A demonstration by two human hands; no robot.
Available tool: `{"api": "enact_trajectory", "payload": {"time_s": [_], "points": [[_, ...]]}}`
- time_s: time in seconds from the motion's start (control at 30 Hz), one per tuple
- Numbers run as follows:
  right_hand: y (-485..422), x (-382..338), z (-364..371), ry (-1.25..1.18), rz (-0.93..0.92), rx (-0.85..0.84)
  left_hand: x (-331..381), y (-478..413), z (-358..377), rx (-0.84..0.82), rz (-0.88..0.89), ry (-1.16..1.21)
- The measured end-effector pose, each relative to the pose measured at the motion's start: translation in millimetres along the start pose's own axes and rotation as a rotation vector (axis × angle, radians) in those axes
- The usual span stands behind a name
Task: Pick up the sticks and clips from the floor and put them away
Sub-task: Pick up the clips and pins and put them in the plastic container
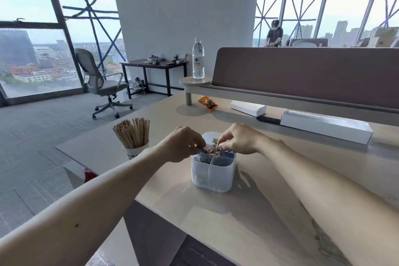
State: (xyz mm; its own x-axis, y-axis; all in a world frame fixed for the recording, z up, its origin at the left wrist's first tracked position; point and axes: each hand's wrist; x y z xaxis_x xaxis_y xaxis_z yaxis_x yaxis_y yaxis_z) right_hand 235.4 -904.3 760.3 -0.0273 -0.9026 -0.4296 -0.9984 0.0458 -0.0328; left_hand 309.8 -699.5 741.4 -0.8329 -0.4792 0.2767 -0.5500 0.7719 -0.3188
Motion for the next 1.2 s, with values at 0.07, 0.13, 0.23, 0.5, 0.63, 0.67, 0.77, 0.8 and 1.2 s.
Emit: {"api": "enact_trajectory", "payload": {"time_s": [0.07, 0.13, 0.23, 0.5, 0.63, 0.67, 0.77, 0.8, 1.2], "points": [[4, -2, 2, -0.013, -0.005, -0.009, -1, 1, -1, -0.008, 0.018, 0.044], [7, -6, 4, -0.027, -0.01, -0.019, -6, 5, -5, 0.04, 0.0, 0.132], [10, -6, 12, -0.097, -0.009, 0.035, -26, 16, -14, 0.179, -0.178, 0.174], [33, 19, 73, -0.389, -0.077, 0.62, -77, 58, 28, -0.018, -0.469, -0.129], [47, 30, 99, -0.476, -0.124, 0.601, -75, 55, 44, 0.04, -0.536, -0.131], [49, 30, 101, -0.501, -0.133, 0.58, -76, 53, 46, 0.041, -0.547, -0.125], [51, 31, 98, -0.529, -0.126, 0.518, -80, 46, 46, -0.006, -0.569, -0.107], [50, 31, 97, -0.541, -0.121, 0.506, -81, 45, 45, -0.031, -0.562, -0.116], [45, 32, 90, -0.505, -0.06, 0.649, -22, 27, 10, 0.202, -0.288, -0.045]]}}
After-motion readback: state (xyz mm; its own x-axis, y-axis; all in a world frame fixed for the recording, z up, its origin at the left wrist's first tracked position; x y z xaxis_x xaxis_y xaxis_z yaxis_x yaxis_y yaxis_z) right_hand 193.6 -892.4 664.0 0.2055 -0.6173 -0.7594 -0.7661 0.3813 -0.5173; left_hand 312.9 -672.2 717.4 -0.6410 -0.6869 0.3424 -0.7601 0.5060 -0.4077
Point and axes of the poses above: each hand's wrist, its own y-axis away from the middle knuckle, its own z-axis out of the palm, x = y × z, and after that the axes turned 6 degrees about z, right-handed
